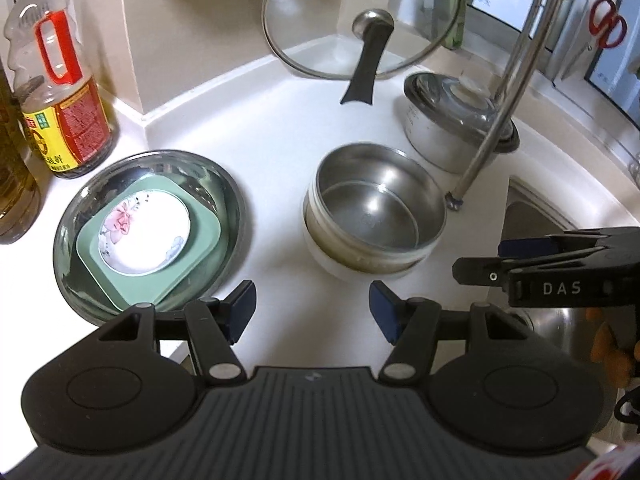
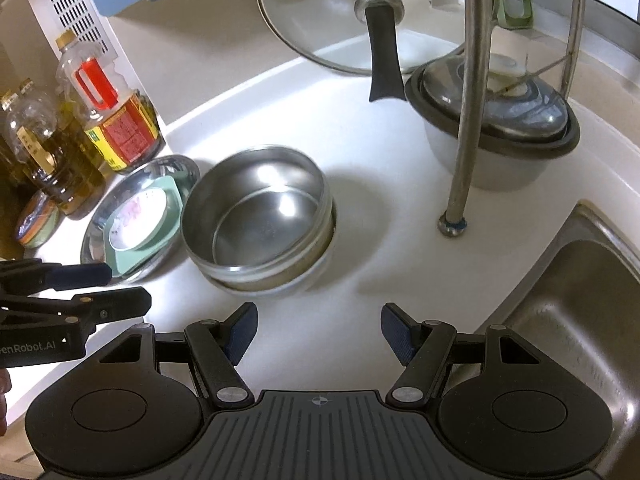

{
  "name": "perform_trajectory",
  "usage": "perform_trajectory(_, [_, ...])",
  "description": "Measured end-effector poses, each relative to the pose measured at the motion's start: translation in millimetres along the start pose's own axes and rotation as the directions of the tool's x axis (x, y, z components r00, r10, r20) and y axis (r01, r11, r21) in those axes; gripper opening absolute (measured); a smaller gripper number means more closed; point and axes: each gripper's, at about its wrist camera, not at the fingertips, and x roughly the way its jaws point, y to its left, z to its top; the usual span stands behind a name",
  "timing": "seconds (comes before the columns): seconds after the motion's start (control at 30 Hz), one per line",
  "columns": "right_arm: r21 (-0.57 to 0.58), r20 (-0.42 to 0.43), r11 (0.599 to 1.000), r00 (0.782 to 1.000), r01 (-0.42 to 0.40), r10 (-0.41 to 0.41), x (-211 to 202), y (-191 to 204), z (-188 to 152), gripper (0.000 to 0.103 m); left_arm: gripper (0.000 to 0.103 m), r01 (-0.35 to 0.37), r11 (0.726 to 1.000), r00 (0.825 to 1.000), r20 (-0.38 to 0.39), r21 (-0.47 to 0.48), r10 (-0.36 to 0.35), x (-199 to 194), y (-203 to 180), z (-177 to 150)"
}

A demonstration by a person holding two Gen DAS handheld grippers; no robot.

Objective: Organize plates and bowls
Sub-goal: 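Move both grippers back to the rim of the stacked pot and bowl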

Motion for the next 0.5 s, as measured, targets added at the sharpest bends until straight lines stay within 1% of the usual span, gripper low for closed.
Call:
perform_trajectory(0.13, [-0.007, 0.036, 1.0, 0.999, -0.007, 0.007, -5.3, -2.9, 9.8, 0.068, 0.06, -0.005, 1.0, 0.999, 0.032, -0.017, 0.005, -4.5, 0.3, 7.8])
perform_trajectory(0.3, [-0.007, 0.072, 1.0, 0.997, 0.0, 0.001, -3.3, -2.2, 23.8, 0.068, 0.06, 0.001, 1.0, 0.999, 0.048, -0.026, 0.0, -0.4, 2.3, 21.3])
perform_trajectory(0.5, [-0.009, 0.081, 1.0, 0.997, -0.001, 0.002, 4.2, 4.1, 33.9, 0.068, 0.06, 0.02, 1.0, 0.998, 0.055, -0.018, -0.019, 9.0, 0.4, 35.0])
